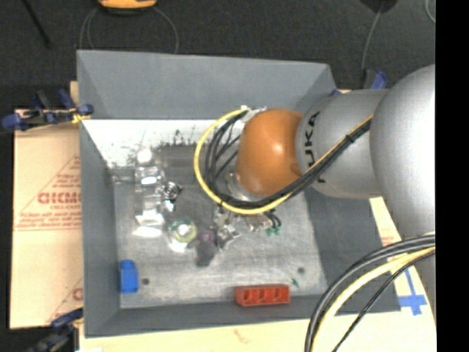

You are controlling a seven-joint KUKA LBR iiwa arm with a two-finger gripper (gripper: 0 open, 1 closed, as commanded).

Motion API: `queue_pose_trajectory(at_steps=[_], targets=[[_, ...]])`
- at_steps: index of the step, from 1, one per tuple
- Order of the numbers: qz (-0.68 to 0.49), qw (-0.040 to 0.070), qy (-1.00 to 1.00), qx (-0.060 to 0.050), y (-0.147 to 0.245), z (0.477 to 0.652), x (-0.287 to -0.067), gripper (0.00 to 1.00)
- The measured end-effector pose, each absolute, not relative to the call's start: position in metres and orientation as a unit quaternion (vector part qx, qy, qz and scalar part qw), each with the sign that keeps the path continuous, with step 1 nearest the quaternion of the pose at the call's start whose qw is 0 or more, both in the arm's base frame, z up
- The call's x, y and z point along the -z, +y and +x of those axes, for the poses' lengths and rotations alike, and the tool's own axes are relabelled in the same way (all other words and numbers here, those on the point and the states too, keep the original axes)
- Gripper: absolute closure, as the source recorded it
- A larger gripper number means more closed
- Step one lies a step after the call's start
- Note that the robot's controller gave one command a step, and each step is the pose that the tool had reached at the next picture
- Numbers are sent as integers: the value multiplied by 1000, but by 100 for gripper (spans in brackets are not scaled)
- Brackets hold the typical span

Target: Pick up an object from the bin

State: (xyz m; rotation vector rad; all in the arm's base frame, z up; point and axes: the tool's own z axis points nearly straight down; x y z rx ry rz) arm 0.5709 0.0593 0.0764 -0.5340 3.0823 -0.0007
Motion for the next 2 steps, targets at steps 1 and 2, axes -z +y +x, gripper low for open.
queue_pose_trajectory(at_steps=[1,2], targets=[[-283,5,959,1,58,579,-198,100],[-485,2,874,2,-31,513,-298,100]])
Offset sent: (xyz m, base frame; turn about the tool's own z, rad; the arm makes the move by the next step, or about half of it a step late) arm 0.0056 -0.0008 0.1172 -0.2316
